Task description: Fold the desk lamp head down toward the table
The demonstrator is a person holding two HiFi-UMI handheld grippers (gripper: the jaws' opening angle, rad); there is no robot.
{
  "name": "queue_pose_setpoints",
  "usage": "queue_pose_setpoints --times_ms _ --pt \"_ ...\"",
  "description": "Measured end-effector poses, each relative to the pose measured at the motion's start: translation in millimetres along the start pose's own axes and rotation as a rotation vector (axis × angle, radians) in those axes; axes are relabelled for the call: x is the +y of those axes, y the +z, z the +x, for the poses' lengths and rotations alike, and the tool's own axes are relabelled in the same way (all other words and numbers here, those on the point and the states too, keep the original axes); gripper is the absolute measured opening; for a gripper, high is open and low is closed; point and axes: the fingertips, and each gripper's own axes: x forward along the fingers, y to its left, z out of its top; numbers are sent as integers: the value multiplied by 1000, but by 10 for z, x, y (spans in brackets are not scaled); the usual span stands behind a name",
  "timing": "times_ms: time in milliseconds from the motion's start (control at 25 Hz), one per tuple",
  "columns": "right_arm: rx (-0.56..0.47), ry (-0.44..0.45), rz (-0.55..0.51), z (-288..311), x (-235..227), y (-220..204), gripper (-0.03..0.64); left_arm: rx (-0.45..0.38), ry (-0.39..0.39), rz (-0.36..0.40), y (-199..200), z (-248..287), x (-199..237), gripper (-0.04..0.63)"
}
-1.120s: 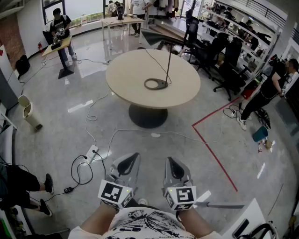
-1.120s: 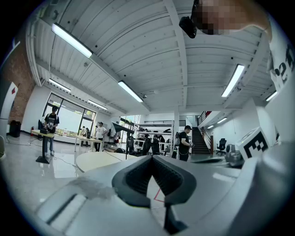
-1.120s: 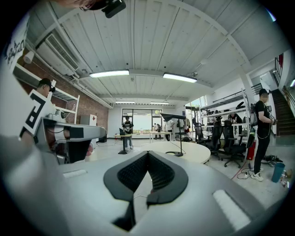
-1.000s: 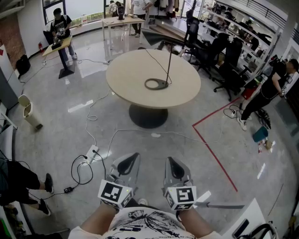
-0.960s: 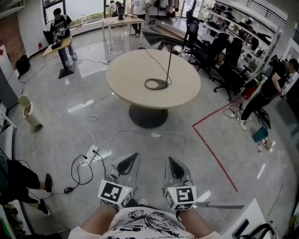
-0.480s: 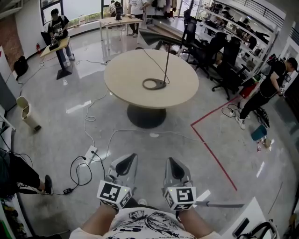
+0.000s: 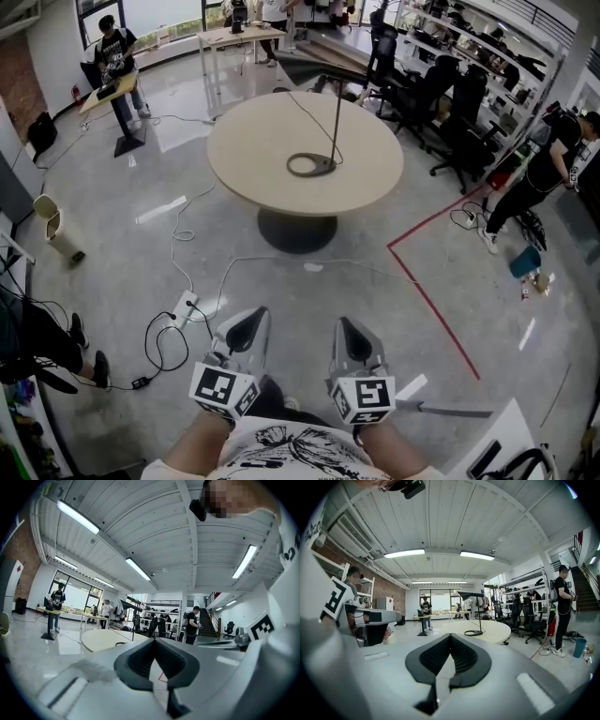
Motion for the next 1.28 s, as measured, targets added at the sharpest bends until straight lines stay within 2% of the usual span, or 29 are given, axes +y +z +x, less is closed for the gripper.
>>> queue_pose_setpoints --times_ms 280,440,600,920,1280 --pt "30 -18 7 373 -89 -32 9 20 22 -15 -17 264 382 6" --pt "46 -48 12 736 -168 29 9 16 -8 -7 89 593 592 6" --pt "53 -71 7 1152 -235 138 9 24 -72 -19 158 985 810 6" --pt "37 -139 -14 2128 -356 430 9 20 -140 -9 424 1689 1566 6" --pt "17 -160 -23 2830 -453 644 9 22 -138 -12 569 2170 2107 6"
